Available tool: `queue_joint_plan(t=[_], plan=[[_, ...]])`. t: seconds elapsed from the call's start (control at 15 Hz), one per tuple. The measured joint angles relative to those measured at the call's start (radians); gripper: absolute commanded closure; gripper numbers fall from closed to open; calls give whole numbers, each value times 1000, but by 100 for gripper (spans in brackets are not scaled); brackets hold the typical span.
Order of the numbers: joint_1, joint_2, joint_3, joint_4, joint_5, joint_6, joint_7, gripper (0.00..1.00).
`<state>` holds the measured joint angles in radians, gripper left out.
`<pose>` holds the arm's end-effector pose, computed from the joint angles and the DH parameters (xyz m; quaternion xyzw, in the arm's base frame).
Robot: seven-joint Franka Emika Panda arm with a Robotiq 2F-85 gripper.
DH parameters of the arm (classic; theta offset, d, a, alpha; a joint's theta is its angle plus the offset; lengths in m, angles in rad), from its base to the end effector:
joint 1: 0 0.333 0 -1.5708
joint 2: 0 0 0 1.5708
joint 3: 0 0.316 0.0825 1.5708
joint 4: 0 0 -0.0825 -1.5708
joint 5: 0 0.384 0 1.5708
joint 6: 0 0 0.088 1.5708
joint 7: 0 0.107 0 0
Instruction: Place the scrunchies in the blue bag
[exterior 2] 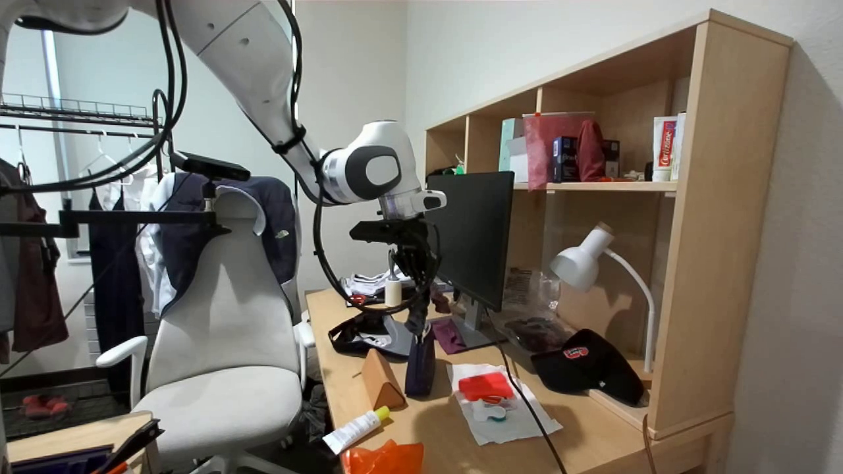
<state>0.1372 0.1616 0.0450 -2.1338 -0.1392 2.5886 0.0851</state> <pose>0.5794 0.1088 0.3618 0.9833 0.1002 0.1502 0.0214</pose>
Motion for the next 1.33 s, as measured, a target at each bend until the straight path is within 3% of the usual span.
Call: queue_joint_plan(t=[0.33,0.6,1.33], plan=[[27,-4,30,-1,-51,28,0,90],[37,9,34,-2,-105,116,-3,91],[37,159,43,21,-105,313,-105,91]])
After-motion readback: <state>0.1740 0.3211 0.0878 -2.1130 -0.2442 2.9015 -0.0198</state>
